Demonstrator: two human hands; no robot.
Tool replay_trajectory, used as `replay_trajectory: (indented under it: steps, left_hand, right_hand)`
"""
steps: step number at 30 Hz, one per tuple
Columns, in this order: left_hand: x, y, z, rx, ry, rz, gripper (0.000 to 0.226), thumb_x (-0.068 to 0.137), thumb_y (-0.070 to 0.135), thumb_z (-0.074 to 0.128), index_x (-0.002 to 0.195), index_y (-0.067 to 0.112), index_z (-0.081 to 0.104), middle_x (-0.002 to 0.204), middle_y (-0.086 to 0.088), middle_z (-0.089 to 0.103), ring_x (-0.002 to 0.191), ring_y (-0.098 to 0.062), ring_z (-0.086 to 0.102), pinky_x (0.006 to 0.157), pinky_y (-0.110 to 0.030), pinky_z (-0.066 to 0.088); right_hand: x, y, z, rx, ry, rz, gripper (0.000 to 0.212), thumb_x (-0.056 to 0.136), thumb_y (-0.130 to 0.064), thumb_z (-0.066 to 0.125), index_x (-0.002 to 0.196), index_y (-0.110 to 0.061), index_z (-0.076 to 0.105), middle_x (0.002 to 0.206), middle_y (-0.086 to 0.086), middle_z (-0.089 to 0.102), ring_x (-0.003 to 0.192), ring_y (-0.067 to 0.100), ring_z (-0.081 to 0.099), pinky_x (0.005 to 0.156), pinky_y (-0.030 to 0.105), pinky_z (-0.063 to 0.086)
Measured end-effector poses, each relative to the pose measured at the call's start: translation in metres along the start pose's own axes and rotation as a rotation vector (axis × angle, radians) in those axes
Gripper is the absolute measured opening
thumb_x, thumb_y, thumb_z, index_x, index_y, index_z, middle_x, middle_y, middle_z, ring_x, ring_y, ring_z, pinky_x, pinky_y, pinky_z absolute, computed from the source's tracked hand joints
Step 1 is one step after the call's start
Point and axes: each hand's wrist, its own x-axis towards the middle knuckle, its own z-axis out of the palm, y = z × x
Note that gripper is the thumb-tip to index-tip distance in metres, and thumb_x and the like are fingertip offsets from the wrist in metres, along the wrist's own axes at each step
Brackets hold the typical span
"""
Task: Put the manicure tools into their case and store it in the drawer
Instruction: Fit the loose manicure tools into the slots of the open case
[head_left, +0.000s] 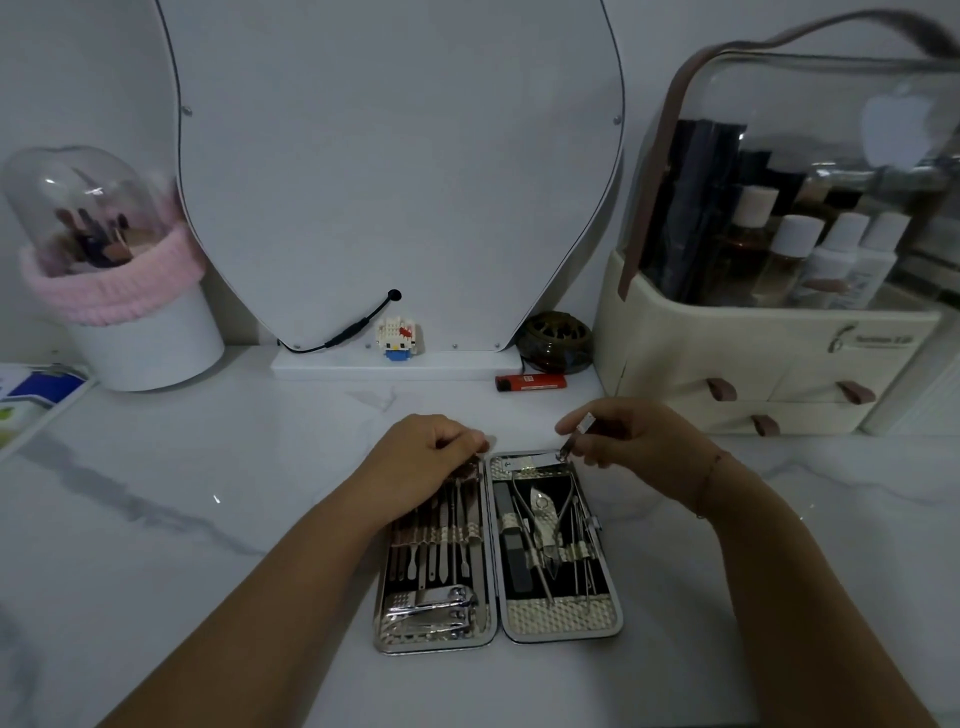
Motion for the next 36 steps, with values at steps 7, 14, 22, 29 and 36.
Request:
replay_trajectory:
  steps: [7, 14, 22, 29, 36]
  left_hand:
    - [0.001, 0.001, 0.001, -0.010, -0.011, -0.018, 0.027, 0.091, 0.038, 0.052, 0.092, 0.023, 0.074, 0.101, 0.006, 0.068, 0.093, -0.005, 0.061, 0.081, -0.017, 0.042]
    - [0.000, 0.003, 0.000, -0.041, -0.006, -0.028, 0.025, 0.092, 0.039, 0.051, 0.088, 0.029, 0.074, 0.102, 0.007, 0.069, 0.098, -0.005, 0.060, 0.087, -0.023, 0.043]
    - [-0.003, 0.005, 0.000, -0.081, 0.008, -0.050, 0.027, 0.092, 0.038, 0.051, 0.092, 0.025, 0.074, 0.100, 0.007, 0.071, 0.093, 0.000, 0.061, 0.079, -0.013, 0.041]
    - [-0.009, 0.011, -0.001, -0.096, 0.074, -0.080, 0.026, 0.093, 0.035, 0.050, 0.097, 0.022, 0.072, 0.095, 0.010, 0.067, 0.089, -0.003, 0.061, 0.075, -0.014, 0.041]
    - [-0.068, 0.006, -0.028, -0.220, 0.281, -0.245, 0.014, 0.090, 0.029, 0.057, 0.097, 0.020, 0.065, 0.104, 0.003, 0.063, 0.097, -0.014, 0.057, 0.090, -0.030, 0.041]
  right_hand:
    - [0.004, -0.009, 0.021, -0.088, 0.038, -0.046, 0.014, 0.082, -0.016, 0.064, 0.091, -0.026, 0.069, 0.089, -0.012, 0.068, 0.081, -0.005, 0.063, 0.074, 0.008, 0.050]
    - [0.015, -0.014, 0.046, -0.375, 0.091, -0.102, 0.010, 0.076, -0.026, 0.070, 0.083, -0.018, 0.073, 0.085, 0.002, 0.058, 0.075, 0.013, 0.053, 0.072, 0.020, 0.044]
    - [0.018, -0.005, 0.048, -0.245, 0.148, -0.033, 0.013, 0.071, -0.027, 0.075, 0.076, -0.017, 0.069, 0.073, -0.010, 0.055, 0.062, 0.001, 0.047, 0.057, 0.008, 0.038]
    - [0.015, 0.001, 0.039, -0.135, 0.125, -0.009, 0.013, 0.076, -0.018, 0.070, 0.089, -0.018, 0.071, 0.090, 0.002, 0.064, 0.075, 0.005, 0.056, 0.072, 0.011, 0.045]
    - [-0.012, 0.003, 0.019, -0.182, 0.003, 0.066, 0.027, 0.083, -0.020, 0.063, 0.110, -0.016, 0.065, 0.099, -0.007, 0.064, 0.070, -0.001, 0.057, 0.063, -0.002, 0.042]
